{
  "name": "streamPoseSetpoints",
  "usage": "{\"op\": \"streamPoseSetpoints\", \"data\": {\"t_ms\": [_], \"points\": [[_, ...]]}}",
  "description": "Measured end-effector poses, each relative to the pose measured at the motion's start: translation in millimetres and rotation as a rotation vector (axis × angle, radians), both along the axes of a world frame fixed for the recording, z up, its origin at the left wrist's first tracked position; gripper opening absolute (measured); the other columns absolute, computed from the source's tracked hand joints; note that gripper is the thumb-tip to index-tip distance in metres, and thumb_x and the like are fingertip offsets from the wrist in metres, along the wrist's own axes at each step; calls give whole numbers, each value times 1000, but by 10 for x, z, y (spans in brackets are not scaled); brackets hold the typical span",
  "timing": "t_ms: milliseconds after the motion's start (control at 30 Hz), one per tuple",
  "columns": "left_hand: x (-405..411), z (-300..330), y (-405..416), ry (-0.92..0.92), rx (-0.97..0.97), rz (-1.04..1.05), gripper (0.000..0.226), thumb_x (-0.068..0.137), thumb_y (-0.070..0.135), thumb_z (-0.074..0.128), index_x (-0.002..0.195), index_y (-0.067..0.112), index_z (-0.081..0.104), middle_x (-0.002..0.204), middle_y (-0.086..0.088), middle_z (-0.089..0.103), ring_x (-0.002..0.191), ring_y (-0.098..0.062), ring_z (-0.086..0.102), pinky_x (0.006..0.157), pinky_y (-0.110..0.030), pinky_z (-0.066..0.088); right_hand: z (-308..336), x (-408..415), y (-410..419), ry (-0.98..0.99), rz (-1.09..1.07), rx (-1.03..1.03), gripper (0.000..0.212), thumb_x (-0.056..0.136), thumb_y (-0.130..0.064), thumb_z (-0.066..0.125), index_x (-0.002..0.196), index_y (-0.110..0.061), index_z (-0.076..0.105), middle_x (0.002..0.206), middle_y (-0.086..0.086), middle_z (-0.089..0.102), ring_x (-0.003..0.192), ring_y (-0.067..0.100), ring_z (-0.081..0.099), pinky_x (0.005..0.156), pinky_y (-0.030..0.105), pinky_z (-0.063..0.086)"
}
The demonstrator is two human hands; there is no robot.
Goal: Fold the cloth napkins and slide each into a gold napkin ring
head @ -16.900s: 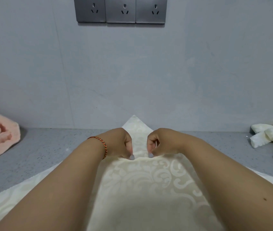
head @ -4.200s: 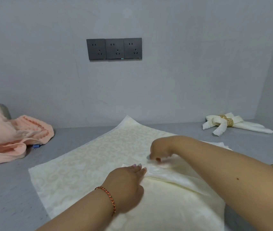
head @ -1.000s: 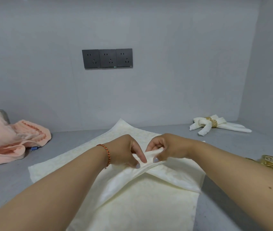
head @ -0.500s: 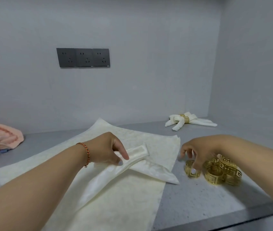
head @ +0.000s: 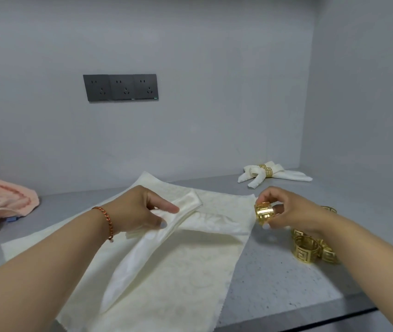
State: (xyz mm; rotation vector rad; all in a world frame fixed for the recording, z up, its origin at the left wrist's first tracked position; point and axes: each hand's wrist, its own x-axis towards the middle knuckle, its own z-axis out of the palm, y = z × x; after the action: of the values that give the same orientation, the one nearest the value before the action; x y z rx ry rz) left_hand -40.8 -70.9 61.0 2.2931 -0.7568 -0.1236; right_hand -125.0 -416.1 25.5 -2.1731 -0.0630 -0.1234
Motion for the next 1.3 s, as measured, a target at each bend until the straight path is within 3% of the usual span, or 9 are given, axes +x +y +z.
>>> {"op": "streamPoseSetpoints", "data": {"t_ms": [100,167,333,500,633,767,933,1100,1300], "points": [[-18,22,173,33,-79,18,33,64,19,85,88,40,78,77,1,47,71,-16,45,67,-28,39,-170,-68,150,-22,-8,101,47,64,0,80,90,-35,63,102,8,67,89,29,66,82,42,54],[-26,26,259,55,-125,35,35,62,17,87,88,40,78,93,-2,62,87,-17,56,83,-31,48,-272,-80,236,-51,-54,117,44,64,-1,79,92,-32,63,100,8,68,85,31,66,77,41,54],[-116,49,356,6,-164,54,41,70,0,82,82,39,79,102,2,75,91,-7,66,82,-19,49,-313,-77,391,-102,-86,187,43,61,-11,86,97,-20,63,94,15,68,76,17,60,70,32,49],[-204,48,357,14,-152,21,40,72,-2,81,86,36,79,100,15,74,101,-2,67,95,-24,50,-202,-111,565,-88,-22,114,40,65,-3,85,98,-10,62,84,-2,70,70,5,63,66,22,53],[-249,71,320,-19,-131,-14,42,72,-3,80,85,37,78,100,15,74,101,-4,67,96,-24,50,-136,-129,632,-98,1,25,40,66,-7,86,98,-13,63,82,-7,65,63,-5,57,61,14,47],[-275,84,302,-31,-102,-59,42,73,-2,80,87,37,78,102,8,75,103,-19,68,96,-40,52,-56,-142,656,-114,11,9,39,65,-6,86,95,-12,62,75,-10,62,58,-7,54,60,13,45],[-342,111,256,-22,-104,-131,41,73,-5,78,88,34,78,100,14,74,96,-6,69,84,-16,50,8,-109,674,-123,20,-149,44,60,-21,90,94,-23,61,96,-3,69,83,5,64,80,28,54],[-386,121,249,-32,-114,-155,42,73,-7,78,89,32,78,98,14,74,94,-4,69,80,-12,48,76,-150,715,-139,55,-226,43,59,-24,90,91,-26,61,94,-16,70,91,3,63,87,25,51],[-412,81,157,-29,-119,-171,46,74,-9,76,88,35,78,99,13,74,95,-4,68,80,-12,48,169,-199,990,-166,116,-356,37,64,-35,85,89,-29,59,98,-17,66,95,-4,57,83,23,49]]}}
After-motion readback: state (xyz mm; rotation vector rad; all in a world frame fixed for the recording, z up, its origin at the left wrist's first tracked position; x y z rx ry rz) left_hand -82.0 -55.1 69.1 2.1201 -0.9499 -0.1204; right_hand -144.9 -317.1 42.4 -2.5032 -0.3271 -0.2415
